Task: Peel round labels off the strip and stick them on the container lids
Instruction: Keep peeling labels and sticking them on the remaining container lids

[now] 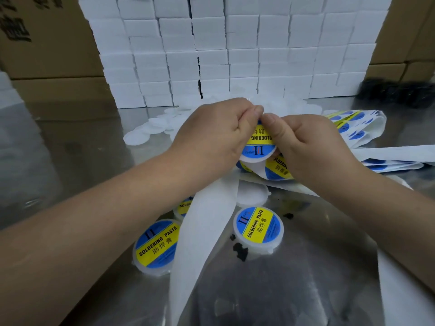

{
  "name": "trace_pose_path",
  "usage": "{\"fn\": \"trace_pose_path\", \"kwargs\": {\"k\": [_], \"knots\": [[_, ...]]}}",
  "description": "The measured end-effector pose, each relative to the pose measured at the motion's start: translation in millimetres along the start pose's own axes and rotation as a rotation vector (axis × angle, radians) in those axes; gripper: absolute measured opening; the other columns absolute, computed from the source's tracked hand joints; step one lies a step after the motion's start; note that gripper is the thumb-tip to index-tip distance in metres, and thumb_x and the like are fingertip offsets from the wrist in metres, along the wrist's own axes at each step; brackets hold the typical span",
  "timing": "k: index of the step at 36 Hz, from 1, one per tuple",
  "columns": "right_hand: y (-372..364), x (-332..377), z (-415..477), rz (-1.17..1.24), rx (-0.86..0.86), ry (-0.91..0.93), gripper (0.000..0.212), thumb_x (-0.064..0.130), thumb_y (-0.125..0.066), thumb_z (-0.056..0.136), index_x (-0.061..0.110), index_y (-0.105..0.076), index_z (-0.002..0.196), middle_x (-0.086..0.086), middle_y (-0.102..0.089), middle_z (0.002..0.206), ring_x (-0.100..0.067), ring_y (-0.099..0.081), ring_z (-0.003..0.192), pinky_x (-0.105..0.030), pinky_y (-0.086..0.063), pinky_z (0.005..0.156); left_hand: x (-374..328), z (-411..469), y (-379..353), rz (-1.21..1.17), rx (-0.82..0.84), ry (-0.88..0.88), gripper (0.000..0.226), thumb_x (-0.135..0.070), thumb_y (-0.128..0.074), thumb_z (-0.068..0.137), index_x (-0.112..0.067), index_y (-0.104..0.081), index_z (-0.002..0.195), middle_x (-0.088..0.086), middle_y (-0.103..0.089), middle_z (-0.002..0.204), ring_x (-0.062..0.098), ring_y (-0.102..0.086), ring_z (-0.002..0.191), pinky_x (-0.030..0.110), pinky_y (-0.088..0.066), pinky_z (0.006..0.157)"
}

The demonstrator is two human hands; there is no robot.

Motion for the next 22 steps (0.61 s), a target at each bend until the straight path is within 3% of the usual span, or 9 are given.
{"fn": "trace_pose_path", "kwargs": {"k": [4, 8, 12, 14, 16, 18, 22], "knots": [[1.5, -5.5, -1.2, 0.111, -0.024, -0.047, 0.061, 0.054, -0.028, 0.091, 0.014, -0.057, 0.054, 0.009, -0.057, 0.051, -0.001, -0.049, 0.051, -0.012, -0.033, 0.048, 5.2, 4.2, 11.0, 0.016, -0.088, 0.026, 0.039, -0.04, -0.035, 0.09, -0.019, -0.039, 0.058, -0.006, -0.038, 0.052, 0.008, -0.037, 0.053, 0.031, -0.03, 0.055], [4.6, -13.6, 2.7, 0.217, -0.066, -0.112, 0.043, 0.039, -0.038, 0.092, 0.021, -0.058, 0.059, 0.011, -0.063, 0.064, 0.001, -0.052, 0.059, -0.015, -0.039, 0.057, 38.2, 19.5, 31.5, -0.041, -0.155, 0.282, 0.046, -0.037, -0.042, 0.094, -0.02, -0.032, 0.052, -0.008, -0.03, 0.041, 0.007, -0.026, 0.041, 0.025, -0.022, 0.043], [6.3, -17.0, 5.3, 0.297, -0.112, -0.172, 0.019, 0.028, -0.042, 0.075, 0.027, -0.059, 0.068, 0.014, -0.062, 0.066, 0.003, -0.051, 0.06, -0.015, -0.041, 0.052, 78.9, 23.6, 30.3, 0.084, -0.004, 0.515, 0.039, -0.031, -0.045, 0.092, -0.013, -0.041, 0.057, 0.0, -0.04, 0.056, 0.015, -0.035, 0.048, 0.022, -0.029, 0.047], [8.6, -19.0, 5.7, 0.294, -0.151, -0.176, 0.018, 0.021, -0.044, 0.073, 0.032, -0.058, 0.072, 0.012, -0.064, 0.073, 0.001, -0.054, 0.068, -0.018, -0.045, 0.063, 89.0, 18.0, 25.7, 0.122, 0.083, 0.569, 0.035, -0.029, -0.044, 0.093, -0.017, -0.044, 0.059, -0.002, -0.043, 0.06, 0.014, -0.041, 0.053, 0.022, -0.032, 0.049], [9.7, -19.4, 6.0, 0.31, -0.177, -0.185, 0.021, 0.019, -0.042, 0.069, 0.035, -0.056, 0.073, 0.011, -0.063, 0.077, -0.002, -0.056, 0.074, -0.024, -0.045, 0.07, 96.5, 12.7, 20.5, 0.226, 0.19, 0.615, 0.023, -0.023, -0.041, 0.094, -0.014, -0.054, 0.078, 0.003, -0.053, 0.076, 0.023, -0.051, 0.073, 0.027, -0.036, 0.057], [10.5, -19.1, 6.8, 0.295, -0.187, -0.175, 0.025, 0.015, -0.042, 0.069, 0.036, -0.054, 0.074, 0.017, -0.06, 0.077, 0.005, -0.053, 0.072, -0.018, -0.042, 0.066, 100.7, 9.8, 15.6, 0.338, 0.286, 0.609, 0.018, -0.017, -0.04, 0.095, -0.012, -0.056, 0.103, 0.009, -0.058, 0.097, 0.023, -0.054, 0.091, 0.029, -0.04, 0.069], [10.6, -18.1, 6.9, 0.228, -0.174, -0.136, 0.04, -0.001, -0.041, 0.076, 0.038, -0.05, 0.078, 0.022, -0.057, 0.081, 0.019, -0.048, 0.073, -0.002, -0.038, 0.063, 106.1, 4.7, 13.4, 0.187, 0.305, 0.629, 0.024, -0.027, -0.058, 0.083, -0.007, -0.07, 0.086, 0.01, -0.064, 0.085, 0.015, -0.049, 0.07, 0.024, -0.04, 0.058]]}}
Point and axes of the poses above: each hand's wrist, its own z-axis towards the middle knuckle, its own y-axis out of the back of the hand, x = y × z, the point moved 5 cm from there along z, towards the middle knuckle
